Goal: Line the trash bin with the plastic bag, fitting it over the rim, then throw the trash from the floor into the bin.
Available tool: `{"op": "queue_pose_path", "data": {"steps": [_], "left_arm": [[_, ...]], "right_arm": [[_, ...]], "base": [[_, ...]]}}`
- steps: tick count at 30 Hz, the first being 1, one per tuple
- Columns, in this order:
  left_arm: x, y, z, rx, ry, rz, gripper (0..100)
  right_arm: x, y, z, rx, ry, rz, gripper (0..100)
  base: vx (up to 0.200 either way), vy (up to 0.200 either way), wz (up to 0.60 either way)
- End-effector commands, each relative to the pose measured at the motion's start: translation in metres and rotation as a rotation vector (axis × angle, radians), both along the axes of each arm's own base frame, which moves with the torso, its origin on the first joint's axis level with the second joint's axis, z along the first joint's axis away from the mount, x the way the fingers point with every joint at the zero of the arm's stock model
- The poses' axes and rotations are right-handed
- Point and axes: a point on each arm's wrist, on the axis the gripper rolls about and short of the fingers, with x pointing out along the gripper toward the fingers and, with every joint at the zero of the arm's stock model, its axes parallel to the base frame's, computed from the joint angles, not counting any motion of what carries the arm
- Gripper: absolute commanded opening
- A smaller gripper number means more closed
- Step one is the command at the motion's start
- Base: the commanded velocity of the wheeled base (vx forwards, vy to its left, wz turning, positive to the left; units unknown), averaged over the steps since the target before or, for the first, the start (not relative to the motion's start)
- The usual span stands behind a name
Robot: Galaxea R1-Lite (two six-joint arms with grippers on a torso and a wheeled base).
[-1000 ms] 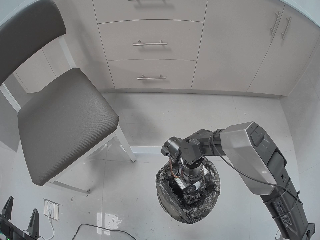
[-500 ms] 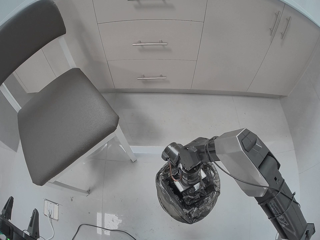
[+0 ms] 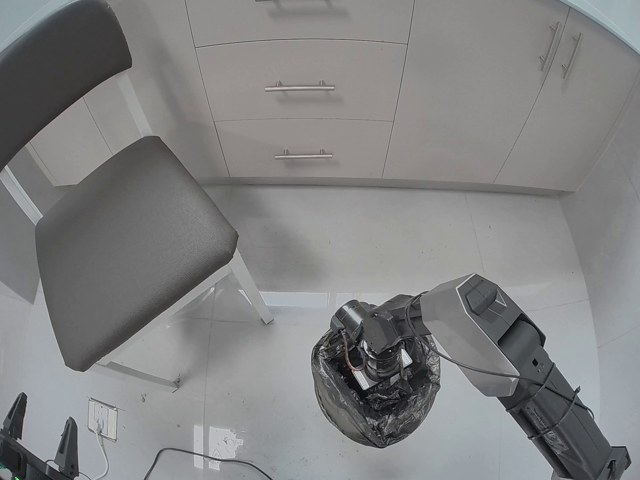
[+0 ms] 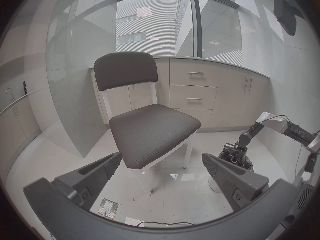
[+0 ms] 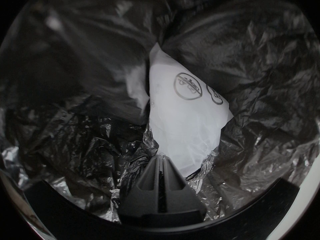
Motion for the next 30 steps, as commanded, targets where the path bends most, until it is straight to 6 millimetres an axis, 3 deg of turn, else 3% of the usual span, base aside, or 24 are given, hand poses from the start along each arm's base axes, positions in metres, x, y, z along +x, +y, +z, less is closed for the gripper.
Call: {"op": "queue_pose_path", "data": {"steps": [1,13,30], "left_arm": [[0.000,0.000,-0.005,0.000,0.000,0.001,100],[0.000,0.000,-0.005,0.000,0.001,0.001,100],[0.000,0.000,-0.005,0.000,0.001,0.001,100]], "right_arm": [[0.000,-0.005,-0.017,-0.018,0.024,-0.013,0],[0.001,-0.004,-0.044,-0.010,0.008,0.003,0],[0.011,-0.011,-0.049,0.017,-0.035,-0.020,0]], "base": [[0.000,0.000,0.00],[0.000,0.000,0.00],[0.000,0.000,0.00]]}}
